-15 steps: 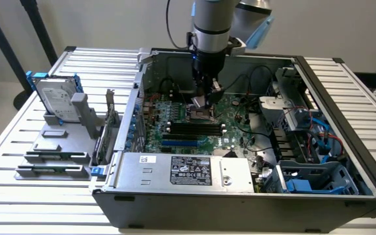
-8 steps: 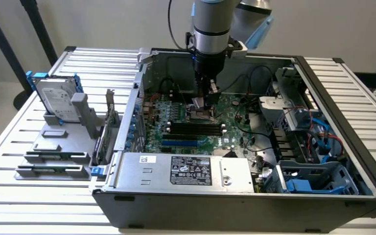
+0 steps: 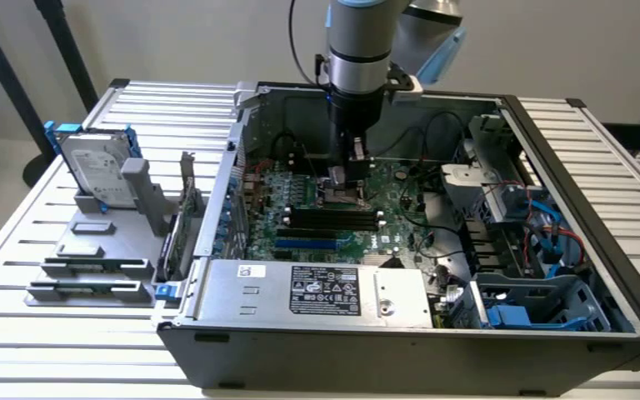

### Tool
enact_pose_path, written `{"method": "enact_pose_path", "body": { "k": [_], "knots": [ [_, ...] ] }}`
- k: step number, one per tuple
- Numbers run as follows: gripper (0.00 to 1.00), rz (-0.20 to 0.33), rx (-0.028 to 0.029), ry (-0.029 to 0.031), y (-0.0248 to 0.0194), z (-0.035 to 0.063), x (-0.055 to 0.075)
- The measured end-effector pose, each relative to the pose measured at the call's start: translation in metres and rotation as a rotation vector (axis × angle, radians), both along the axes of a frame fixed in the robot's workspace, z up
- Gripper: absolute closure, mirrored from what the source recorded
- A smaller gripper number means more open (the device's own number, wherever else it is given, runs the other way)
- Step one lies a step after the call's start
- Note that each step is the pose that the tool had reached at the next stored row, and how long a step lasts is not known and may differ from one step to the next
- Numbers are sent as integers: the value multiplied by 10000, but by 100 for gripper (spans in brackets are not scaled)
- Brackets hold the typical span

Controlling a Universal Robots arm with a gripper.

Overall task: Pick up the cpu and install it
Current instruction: 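Place the cpu into insertion slot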

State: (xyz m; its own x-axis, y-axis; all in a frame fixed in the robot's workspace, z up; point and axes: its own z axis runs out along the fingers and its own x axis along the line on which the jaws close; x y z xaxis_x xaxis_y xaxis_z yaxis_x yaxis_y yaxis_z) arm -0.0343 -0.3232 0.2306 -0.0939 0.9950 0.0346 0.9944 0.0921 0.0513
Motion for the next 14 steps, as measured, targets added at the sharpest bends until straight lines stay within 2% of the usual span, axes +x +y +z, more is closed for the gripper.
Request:
{"method": "enact_pose_path", "body": {
  "k": [3, 6, 7, 11, 14],
  "knots": [
    [45, -334, 9, 14, 0, -2, -1],
    [45, -479, 69, 40, 0, -3, -9],
    [45, -510, 114, 45, -1, -4, -13],
    [45, -599, 388, 59, -25, -9, -29],
    [45, -635, 464, 61, -76, -22, -31]
  ]
}}
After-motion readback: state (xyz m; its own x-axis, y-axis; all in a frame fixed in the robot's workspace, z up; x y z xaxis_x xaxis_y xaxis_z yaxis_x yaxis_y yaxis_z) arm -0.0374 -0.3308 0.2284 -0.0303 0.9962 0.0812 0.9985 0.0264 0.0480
